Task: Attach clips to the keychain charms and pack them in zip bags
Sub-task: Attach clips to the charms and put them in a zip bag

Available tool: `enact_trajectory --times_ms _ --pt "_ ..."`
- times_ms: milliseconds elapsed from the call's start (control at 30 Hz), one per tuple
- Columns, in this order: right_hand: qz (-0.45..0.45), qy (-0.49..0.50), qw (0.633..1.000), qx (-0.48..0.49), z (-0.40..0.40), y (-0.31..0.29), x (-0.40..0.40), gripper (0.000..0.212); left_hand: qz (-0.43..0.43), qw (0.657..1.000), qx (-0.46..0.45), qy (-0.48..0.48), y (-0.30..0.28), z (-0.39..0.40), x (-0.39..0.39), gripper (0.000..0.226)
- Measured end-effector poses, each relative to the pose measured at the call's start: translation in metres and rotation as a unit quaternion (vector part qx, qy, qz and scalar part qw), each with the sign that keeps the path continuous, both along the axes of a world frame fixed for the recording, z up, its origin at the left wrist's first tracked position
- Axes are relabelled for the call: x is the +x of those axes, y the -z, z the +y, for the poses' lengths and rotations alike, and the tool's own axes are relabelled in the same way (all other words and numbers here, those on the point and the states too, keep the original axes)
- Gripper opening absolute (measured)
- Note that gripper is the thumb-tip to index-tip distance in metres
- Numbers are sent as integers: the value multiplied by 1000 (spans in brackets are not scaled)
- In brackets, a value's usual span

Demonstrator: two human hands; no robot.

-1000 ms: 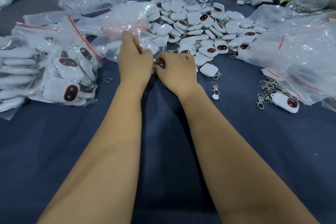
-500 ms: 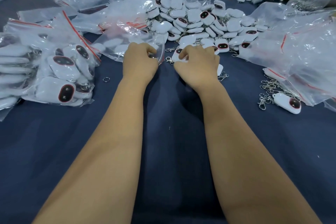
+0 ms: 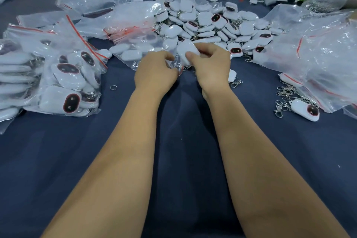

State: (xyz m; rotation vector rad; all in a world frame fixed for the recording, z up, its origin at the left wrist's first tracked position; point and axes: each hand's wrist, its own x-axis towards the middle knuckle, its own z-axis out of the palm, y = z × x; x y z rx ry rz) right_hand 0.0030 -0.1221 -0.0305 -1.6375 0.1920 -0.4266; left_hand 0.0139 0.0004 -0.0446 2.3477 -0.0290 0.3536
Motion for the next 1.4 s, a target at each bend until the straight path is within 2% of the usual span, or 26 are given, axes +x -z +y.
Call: enact_trajectory --times_ms 100,233,300,433,533,667,867,1000,1100,1200,1300,1400 --pt "-8 -37 997 64 6 0 -1 21 12 999 2 -44 1 5 5 45" --pt "-77 -66 995 6 14 0 0 35 13 995 6 -95 0 7 6 56" --pt "-76 -74 994 -6 17 1 2 35 8 995 -7 -94 -1 7 5 51" --pt "-65 -93 993 -45 19 7 5 31 6 994 -102 -48 -4 7 0 4" --pt "-66 -96 990 -74 20 8 4 35 37 982 -185 -15 -7 6 0 19" --pt "-48 -100 992 -62 17 10 2 43 75 954 -291 -21 -15 8 -1 17" --pt "-20 -106 991 -82 16 10 2 49 61 942 -326 52 -12 17 -2 19" --pt "-14 -112 989 -99 15 11 3 34 52 942 -325 67 -12 17 -3 13" --pt "-8 -120 988 -92 15 12 4 21 38 938 -337 77 -11 16 -3 18" --pt "8 -115 992 -59 14 12 5 15 13 947 -320 28 -10 13 1 21" --pt "-6 -127 992 4 15 10 4 13 -6 971 -234 -40 -6 16 4 39" --pt "-15 -160 986 37 15 8 4 16 -6 991 -125 -56 -2 18 6 46"
